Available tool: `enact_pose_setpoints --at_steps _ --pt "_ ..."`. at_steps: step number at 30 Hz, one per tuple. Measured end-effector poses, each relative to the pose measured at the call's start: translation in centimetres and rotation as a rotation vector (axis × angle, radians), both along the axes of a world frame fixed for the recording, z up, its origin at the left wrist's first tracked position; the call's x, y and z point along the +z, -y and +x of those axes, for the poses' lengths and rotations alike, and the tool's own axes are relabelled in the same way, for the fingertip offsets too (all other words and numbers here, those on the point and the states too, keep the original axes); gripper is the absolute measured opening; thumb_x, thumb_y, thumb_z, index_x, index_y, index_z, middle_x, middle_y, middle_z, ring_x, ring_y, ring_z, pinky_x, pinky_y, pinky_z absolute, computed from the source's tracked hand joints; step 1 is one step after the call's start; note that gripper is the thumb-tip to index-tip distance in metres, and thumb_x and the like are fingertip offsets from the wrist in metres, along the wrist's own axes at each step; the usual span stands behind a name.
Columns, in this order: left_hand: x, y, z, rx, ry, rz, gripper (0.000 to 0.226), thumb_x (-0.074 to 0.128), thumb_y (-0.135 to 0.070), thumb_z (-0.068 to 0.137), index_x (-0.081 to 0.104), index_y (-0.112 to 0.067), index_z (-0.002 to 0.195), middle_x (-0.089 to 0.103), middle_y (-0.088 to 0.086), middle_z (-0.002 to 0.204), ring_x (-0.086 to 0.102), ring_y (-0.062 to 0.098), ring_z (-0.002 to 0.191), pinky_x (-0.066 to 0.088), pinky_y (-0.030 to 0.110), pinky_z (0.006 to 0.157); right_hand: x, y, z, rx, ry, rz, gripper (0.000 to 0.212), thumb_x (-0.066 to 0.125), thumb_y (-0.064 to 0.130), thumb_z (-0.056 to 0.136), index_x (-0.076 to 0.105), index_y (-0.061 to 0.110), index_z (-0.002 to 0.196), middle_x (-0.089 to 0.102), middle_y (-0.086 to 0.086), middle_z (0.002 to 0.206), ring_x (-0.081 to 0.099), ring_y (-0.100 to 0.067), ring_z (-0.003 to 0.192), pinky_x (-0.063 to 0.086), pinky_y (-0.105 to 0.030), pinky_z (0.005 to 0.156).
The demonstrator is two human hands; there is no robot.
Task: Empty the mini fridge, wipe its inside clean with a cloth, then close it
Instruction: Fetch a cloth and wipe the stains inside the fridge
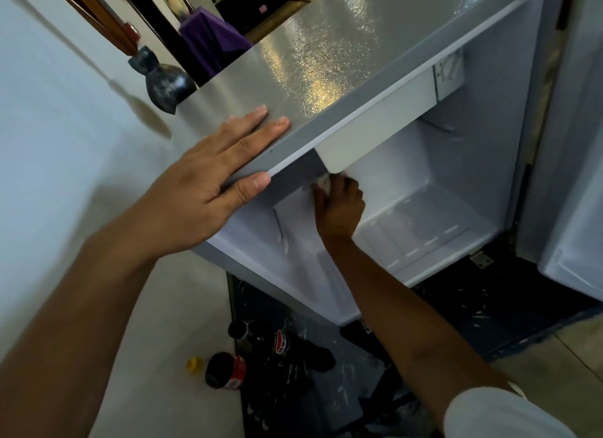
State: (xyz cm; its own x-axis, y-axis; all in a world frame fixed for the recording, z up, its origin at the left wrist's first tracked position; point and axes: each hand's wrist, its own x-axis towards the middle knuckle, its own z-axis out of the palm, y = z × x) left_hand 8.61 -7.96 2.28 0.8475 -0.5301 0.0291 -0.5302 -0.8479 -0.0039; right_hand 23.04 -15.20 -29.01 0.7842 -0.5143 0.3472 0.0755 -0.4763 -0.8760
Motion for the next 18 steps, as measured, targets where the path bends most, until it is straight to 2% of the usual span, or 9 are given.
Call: enact_pose_setpoints --at_steps 4,9,12,14,16,18 --pt "-0.1 -0.1 -0.1 -0.007 0.019 -0.001 0.060 0.033 -0.053 0.100 0.012 -0.049 0.156 0.009 -0.022 0.167 0.008 0.012 0.156 0.024 0.053 0.122 -3.1 -2.7 -2.5 0.172 -0.260 0.024 0.046 0.055 0.045 0.095 0.056 0.016 0.130 0.057 -0.018 0.120 0.058 -0.041 0.102 0.047 -0.048 0.087" --pt "-0.2 0.2 -0.1 -0.015 0.029 -0.001 0.060 0.034 -0.053 0.100 0.013 -0.048 0.156 0.011 -0.018 0.168 0.014 0.013 0.155 0.027 0.053 0.121 -6.2 -1.8 -3.9 0.270 -0.426 -0.034 0.043 0.054 0.040 0.096 0.053 0.020 0.134 0.055 -0.017 0.127 0.055 -0.042 0.109 0.045 -0.047 0.092" --pt "-0.3 -0.1 0.0 -0.015 0.048 0.009 0.061 0.031 -0.057 0.099 0.011 -0.050 0.156 0.010 -0.018 0.168 0.014 0.015 0.156 0.027 0.054 0.121 -4.9 -0.2 -3.1 0.170 -0.327 -0.021 0.043 0.055 0.037 0.089 0.063 0.015 0.126 0.061 -0.019 0.119 0.058 -0.044 0.103 0.048 -0.046 0.085" --pt "-0.4 -0.1 0.0 -0.020 0.055 0.013 0.060 0.030 -0.058 0.099 0.011 -0.051 0.155 0.010 -0.019 0.168 0.014 0.015 0.156 0.027 0.054 0.120 -2.6 1.8 -1.9 0.033 -0.247 0.079 0.046 0.053 0.040 0.085 0.067 0.013 0.121 0.060 -0.020 0.117 0.058 -0.043 0.101 0.051 -0.046 0.081" --pt "-0.4 0.0 0.0 -0.016 0.058 0.016 0.060 0.030 -0.058 0.098 0.010 -0.052 0.155 0.010 -0.019 0.167 0.014 0.014 0.155 0.028 0.055 0.120 -0.4 4.0 0.0 -0.081 -0.188 0.231 0.043 0.055 0.039 0.091 0.065 0.011 0.122 0.057 -0.020 0.120 0.058 -0.043 0.104 0.053 -0.046 0.085" --pt "-0.4 0.0 0.0 -0.011 0.060 0.011 0.060 0.032 -0.057 0.099 0.010 -0.053 0.155 0.011 -0.020 0.167 0.014 0.014 0.155 0.028 0.054 0.120 1.1 5.6 1.8 -0.133 -0.080 0.373 0.043 0.056 0.035 0.096 0.062 0.009 0.129 0.057 -0.017 0.128 0.058 -0.039 0.113 0.052 -0.037 0.094"
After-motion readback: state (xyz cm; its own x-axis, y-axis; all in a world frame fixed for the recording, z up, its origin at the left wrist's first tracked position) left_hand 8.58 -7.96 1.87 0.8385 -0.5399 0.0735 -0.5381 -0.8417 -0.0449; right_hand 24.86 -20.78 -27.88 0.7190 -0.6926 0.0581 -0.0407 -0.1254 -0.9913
